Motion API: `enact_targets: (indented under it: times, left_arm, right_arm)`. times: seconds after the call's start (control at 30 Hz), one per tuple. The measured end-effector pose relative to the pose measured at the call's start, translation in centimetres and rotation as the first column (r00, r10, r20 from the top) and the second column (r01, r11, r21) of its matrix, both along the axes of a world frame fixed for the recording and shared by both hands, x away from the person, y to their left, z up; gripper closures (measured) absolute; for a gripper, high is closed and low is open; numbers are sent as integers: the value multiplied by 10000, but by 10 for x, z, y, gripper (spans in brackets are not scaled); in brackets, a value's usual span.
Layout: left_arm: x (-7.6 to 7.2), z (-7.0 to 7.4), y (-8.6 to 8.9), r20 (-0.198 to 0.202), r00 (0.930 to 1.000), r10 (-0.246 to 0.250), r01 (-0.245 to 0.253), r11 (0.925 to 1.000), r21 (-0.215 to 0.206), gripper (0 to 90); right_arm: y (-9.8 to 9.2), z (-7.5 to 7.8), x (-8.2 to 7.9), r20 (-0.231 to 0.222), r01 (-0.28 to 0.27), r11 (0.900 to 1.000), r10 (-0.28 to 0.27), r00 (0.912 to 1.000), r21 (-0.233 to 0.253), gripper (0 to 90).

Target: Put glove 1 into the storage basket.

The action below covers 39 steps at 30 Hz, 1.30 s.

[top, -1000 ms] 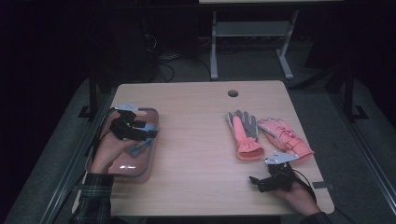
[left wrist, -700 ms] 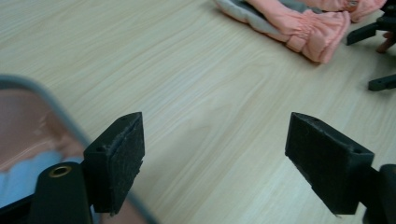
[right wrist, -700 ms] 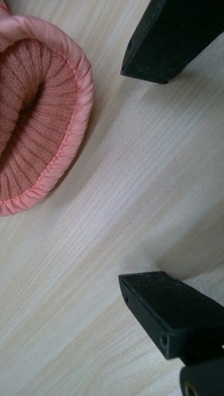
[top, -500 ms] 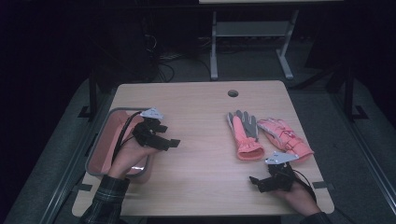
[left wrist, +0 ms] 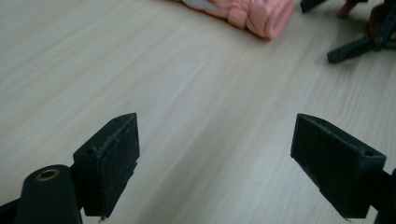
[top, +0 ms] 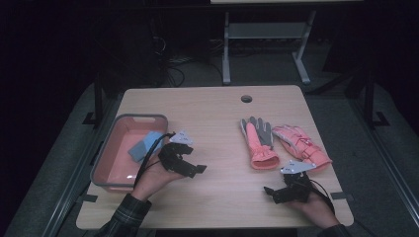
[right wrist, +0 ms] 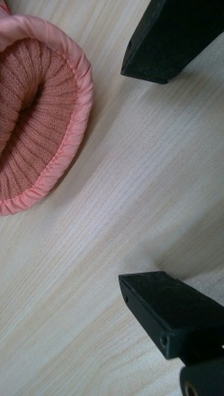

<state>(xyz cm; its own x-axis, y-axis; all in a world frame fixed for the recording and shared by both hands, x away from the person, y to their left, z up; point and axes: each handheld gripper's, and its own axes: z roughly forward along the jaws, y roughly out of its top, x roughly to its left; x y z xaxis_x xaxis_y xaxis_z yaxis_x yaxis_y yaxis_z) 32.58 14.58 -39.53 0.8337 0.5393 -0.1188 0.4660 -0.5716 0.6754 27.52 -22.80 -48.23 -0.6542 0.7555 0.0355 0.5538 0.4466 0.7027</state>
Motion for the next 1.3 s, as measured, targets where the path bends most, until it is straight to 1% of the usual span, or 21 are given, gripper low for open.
enact_targets:
  times: [0.17,0.2,0.27,0.3,0.4,0.47,0.6,0.67,0.77,0.8,0.9,0.97,1.1,1.17,1.27,1.3]
  left_arm:
    - [-11,-21,-8,-56,9997,-235,237,9993,279,149]
    - [-12,-26,-10,-135,9997,-223,227,9994,275,149]
    - [-16,-35,-11,-226,9993,-310,320,9986,425,149]
    - [-17,-38,-11,-196,9989,-417,428,9973,600,149]
    - [-23,-48,-13,-128,9994,-313,320,9975,628,148]
    - [-26,-54,-14,20,9992,-397,393,9952,897,148]
    - [-29,-61,-9,93,9998,-162,156,9980,605,148]
    - [-31,-65,-7,258,9996,-136,120,9979,636,148]
    - [-33,-70,-4,316,9994,-127,103,9970,768,142]
    - [-34,-71,-4,353,9992,-167,136,9960,883,142]
    - [-37,-73,-2,672,9974,-266,205,9958,890,133]
    - [-40,-77,0,949,9948,-365,297,9970,721,124]
    - [-43,-82,5,1258,9918,-246,237,9997,87,124]
    - [-44,-82,5,1232,9920,-257,248,9997,91,124]
    - [-44,-82,5,1226,9921,-250,242,9997,78,124]
    - [-44,-82,5,1221,9922,-244,237,9997,70,124]
  right_arm:
    - [0,0,0,3,-6,10000,6,10000,-3,17]
    - [0,0,0,0,-17,10000,17,10000,2,18]
    - [-1,0,0,-1,-42,10000,42,10000,-3,18]
    - [-1,0,0,-1,-39,10000,39,10000,-5,18]
    - [0,0,0,-3,-30,10000,30,10000,-2,17]
    - [0,0,0,-4,-32,10000,32,10000,-3,17]
    - [0,0,0,-2,-30,10000,30,10000,-4,17]
    - [0,0,0,3,-33,10000,33,10000,-5,17]
    - [0,0,0,4,-43,10000,43,10000,-5,17]
    - [0,0,0,2,-44,10000,44,10000,-1,17]
    - [0,0,1,0,-31,10000,31,10000,16,17]
    - [0,0,1,-3,-19,10000,19,10000,19,17]
    - [1,0,0,-31,16,10000,-16,10000,23,19]
    - [1,1,0,-131,22,10000,-23,9999,-71,29]
    - [1,4,1,-214,42,9999,-45,9998,-145,91]
    - [1,6,1,-309,94,9999,-96,9995,-69,107]
